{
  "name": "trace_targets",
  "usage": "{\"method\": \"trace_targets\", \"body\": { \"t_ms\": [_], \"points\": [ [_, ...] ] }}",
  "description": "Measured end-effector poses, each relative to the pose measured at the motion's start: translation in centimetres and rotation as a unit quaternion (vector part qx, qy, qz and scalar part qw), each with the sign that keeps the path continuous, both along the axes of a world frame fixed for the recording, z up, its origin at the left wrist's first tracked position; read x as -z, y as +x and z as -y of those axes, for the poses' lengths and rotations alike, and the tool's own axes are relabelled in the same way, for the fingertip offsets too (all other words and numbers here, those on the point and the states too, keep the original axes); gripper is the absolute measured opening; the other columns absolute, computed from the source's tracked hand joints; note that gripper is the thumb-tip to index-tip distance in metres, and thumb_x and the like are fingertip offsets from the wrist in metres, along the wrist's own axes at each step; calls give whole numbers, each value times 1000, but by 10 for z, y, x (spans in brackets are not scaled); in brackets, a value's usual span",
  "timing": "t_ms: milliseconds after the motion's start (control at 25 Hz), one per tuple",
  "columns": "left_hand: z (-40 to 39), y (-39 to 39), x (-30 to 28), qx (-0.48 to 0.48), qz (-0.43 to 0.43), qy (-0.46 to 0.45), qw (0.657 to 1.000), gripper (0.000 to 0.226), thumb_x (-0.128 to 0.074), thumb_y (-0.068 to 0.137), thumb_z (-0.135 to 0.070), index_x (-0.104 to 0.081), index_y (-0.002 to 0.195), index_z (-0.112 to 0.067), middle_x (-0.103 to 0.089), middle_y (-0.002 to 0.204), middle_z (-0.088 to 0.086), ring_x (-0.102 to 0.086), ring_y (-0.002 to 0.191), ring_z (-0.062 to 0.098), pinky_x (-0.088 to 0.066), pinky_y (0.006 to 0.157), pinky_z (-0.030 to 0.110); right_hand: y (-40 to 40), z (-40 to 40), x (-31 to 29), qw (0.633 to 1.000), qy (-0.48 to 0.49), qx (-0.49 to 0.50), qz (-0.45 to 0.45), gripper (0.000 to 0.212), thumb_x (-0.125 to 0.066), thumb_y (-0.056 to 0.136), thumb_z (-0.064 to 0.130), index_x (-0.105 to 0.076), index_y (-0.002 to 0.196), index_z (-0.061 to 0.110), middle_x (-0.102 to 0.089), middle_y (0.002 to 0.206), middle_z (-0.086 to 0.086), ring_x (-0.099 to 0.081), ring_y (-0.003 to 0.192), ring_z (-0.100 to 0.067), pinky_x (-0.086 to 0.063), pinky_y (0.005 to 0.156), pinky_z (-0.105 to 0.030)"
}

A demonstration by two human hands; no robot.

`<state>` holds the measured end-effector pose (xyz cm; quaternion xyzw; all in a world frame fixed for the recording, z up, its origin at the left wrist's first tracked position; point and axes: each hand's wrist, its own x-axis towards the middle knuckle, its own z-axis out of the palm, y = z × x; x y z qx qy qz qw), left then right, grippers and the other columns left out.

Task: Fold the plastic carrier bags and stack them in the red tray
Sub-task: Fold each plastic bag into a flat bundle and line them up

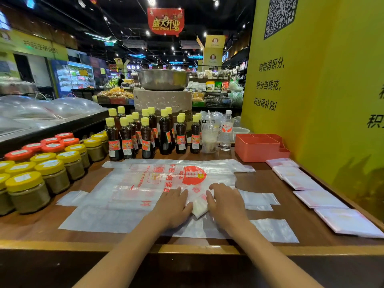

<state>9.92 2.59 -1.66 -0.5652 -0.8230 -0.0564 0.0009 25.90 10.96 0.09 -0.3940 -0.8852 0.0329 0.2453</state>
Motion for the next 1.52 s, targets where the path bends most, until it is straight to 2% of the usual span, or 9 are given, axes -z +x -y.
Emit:
{"method": "trace_targets", "body": {
  "t_ms": [160, 320, 440, 520, 720, 880, 1080, 1280, 1520],
  "points": [
    [2, 22, 4, -38, 33, 118, 992, 57, -37, 98, -59, -42, 144, -25, -52, 143, -1, -46, 128, 18, -38, 107, 34, 15, 2, 0, 989, -147, -9, 12, 44, -42, 101, 55, -56, 133, 28, -65, 125, 4, -62, 109, -15, -50, 93, -30],
    [4, 38, 5, -78, 141, 222, 962, 46, -50, 96, -51, -46, 136, -28, -61, 127, -5, -59, 109, 12, -48, 85, 22, 20, -7, 5, 906, -342, -25, -248, 30, -65, 94, 33, -50, 120, 35, -58, 123, 5, -61, 104, -12, -60, 87, -36],
    [-6, 53, -3, -46, 185, 272, 943, 37, -53, 97, -44, -49, 131, -30, -63, 121, -10, -61, 101, 7, -45, 75, 15, 31, -27, -1, 843, -371, -25, -390, 32, -63, 94, 14, -52, 113, 38, -55, 117, 9, -57, 108, -10, -58, 84, -35],
    [-26, 59, -12, -19, 200, 295, 934, 31, -55, 97, -39, -51, 127, -32, -63, 118, -13, -60, 100, 4, -46, 76, 17, 47, -51, -7, 828, -356, -12, -433, 33, -58, 94, 6, -58, 116, 30, -56, 116, 10, -55, 112, -11, -53, 84, -29],
    [-97, 68, -32, 56, 202, 259, 943, 35, -55, 98, -27, -55, 133, -24, -59, 131, -8, -53, 122, 10, -41, 100, 25, 88, -125, -12, 817, -307, 91, -479, 28, -55, 94, 4, -69, 107, 26, -64, 123, 0, -59, 106, -14, -50, 98, -37],
    [-161, 71, -37, 114, 164, 202, 959, 44, -53, 98, -26, -50, 142, -22, -51, 147, -3, -44, 136, 15, -33, 113, 33, 100, -186, -5, 884, -225, 153, -381, 30, -54, 96, 3, -69, 121, 10, -63, 129, -11, -56, 120, -26, -42, 104, -35],
    [-238, 64, -31, 119, 134, 160, 971, 47, -47, 101, -18, -44, 147, -24, -42, 155, -3, -37, 142, 18, -29, 115, 33, 92, -211, 13, 970, -81, 150, -172, 36, -42, 103, 10, -62, 132, 15, -56, 133, -10, -59, 113, -28, -46, 94, -37],
    [-280, 48, -12, 167, 74, 62, 981, 53, -46, 100, -19, -37, 151, -29, -25, 163, -3, -23, 149, 18, -24, 120, 45, 98, -211, 11, 985, -45, 146, -81, 35, -46, 103, 16, -61, 133, 21, -50, 146, -2, -46, 129, -21, -39, 106, -36],
    [-286, 34, 9, 151, 16, -23, 988, 52, -23, 106, -38, -20, 157, -32, -15, 166, -5, -11, 152, 16, -11, 122, 45, 96, -176, 2, 989, -141, 39, -11, 27, -50, 98, 37, -65, 118, 27, -63, 121, 9, -59, 104, -13, -52, 93, -36]
  ]
}}
